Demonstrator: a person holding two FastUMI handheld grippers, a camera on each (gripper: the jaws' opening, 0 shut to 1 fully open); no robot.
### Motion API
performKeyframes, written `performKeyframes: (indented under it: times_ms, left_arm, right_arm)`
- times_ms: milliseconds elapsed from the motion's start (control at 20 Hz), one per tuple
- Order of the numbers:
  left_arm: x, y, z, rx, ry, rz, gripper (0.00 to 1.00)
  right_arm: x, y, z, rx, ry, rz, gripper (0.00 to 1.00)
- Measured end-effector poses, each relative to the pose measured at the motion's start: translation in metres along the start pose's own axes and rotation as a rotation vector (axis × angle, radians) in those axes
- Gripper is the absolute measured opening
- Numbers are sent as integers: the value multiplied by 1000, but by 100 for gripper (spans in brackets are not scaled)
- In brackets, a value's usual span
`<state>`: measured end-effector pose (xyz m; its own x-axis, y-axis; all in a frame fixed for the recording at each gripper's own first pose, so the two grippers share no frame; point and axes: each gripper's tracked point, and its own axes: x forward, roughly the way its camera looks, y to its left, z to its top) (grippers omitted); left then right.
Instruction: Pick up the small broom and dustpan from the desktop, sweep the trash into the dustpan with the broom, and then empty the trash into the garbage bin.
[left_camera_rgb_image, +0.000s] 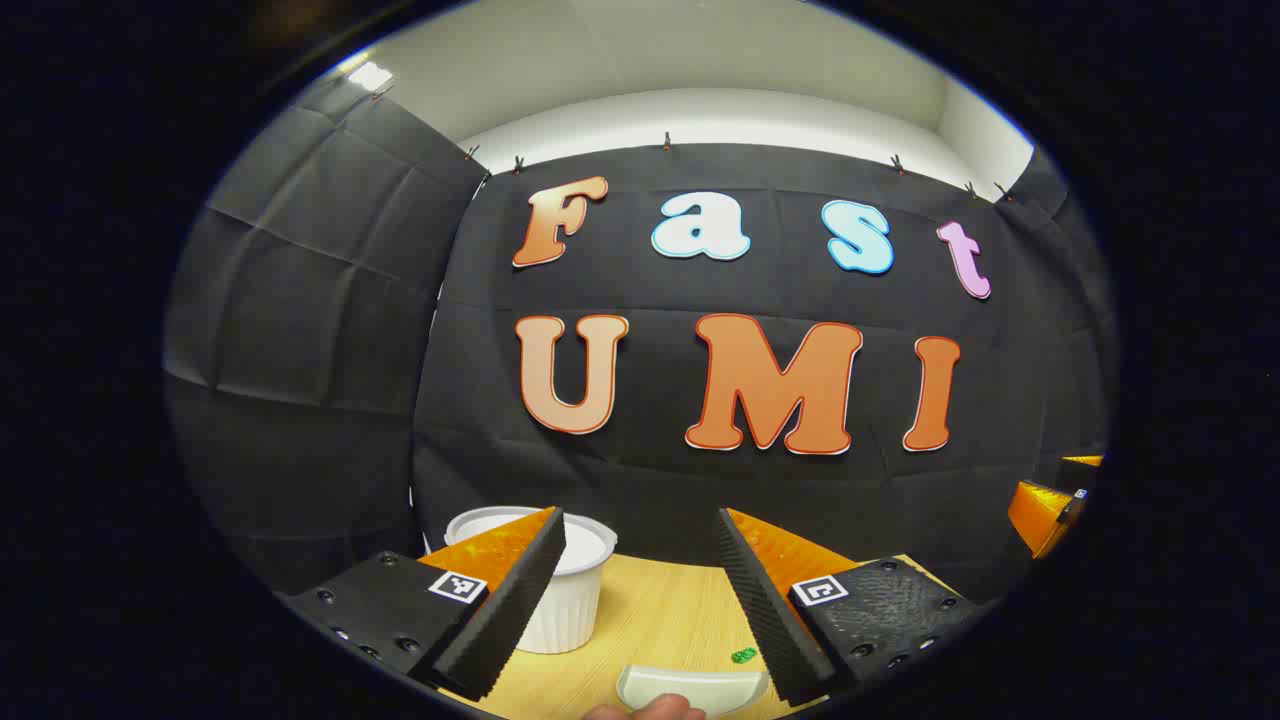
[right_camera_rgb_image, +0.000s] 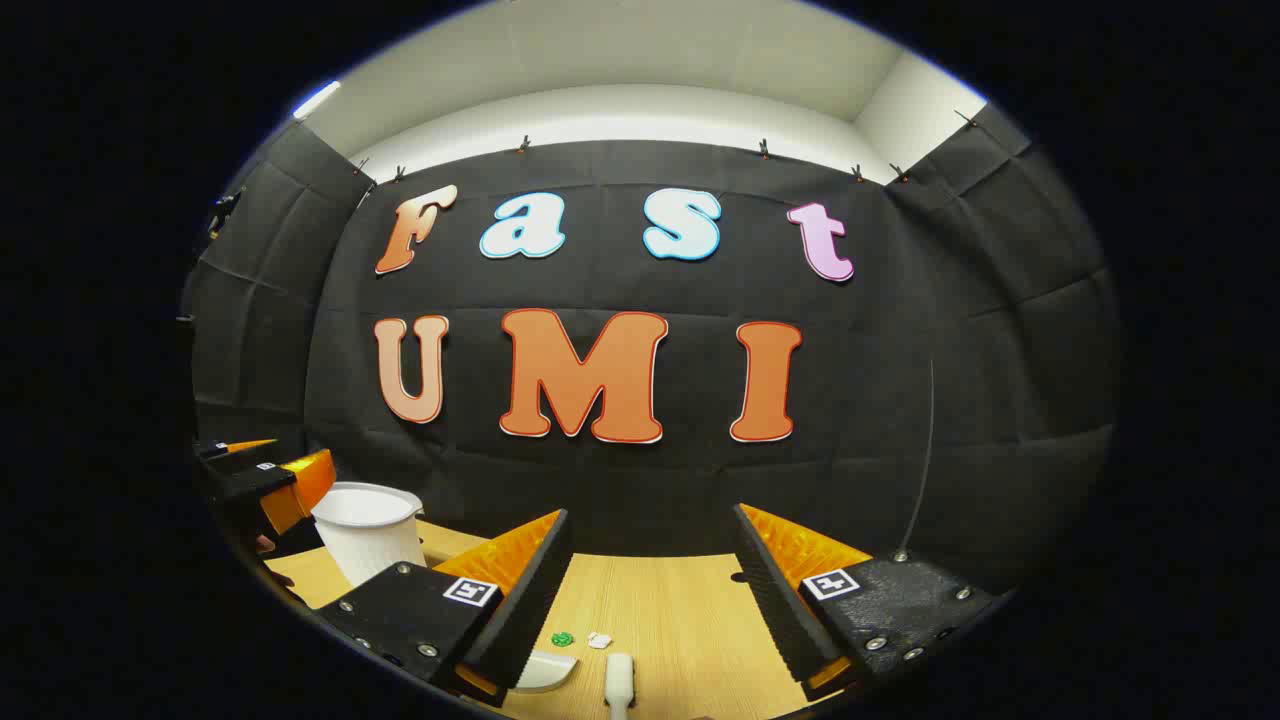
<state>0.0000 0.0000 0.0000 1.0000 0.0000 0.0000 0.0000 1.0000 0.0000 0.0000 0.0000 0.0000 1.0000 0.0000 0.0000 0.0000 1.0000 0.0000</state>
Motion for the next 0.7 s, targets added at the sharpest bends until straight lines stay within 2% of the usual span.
performKeyframes:
  times_ms: [350, 550, 600, 700]
  left_arm:
    - [-10, -35, 15, 56, -56, -42, 94]
    - [-8, -52, 14, 59, -54, -78, 93]
    - [-8, -54, 17, 58, -59, -83, 93]
    - [-9, -59, 25, 46, -72, -96, 93]
  right_arm:
    - [-7, -5, 15, -28, -59, -3, 94]
    - [-10, 0, 19, -20, -45, 12, 84]
    - [-10, 2, 22, -15, -44, 24, 77]
    - [-9, 5, 41, 32, -60, 50, 75]
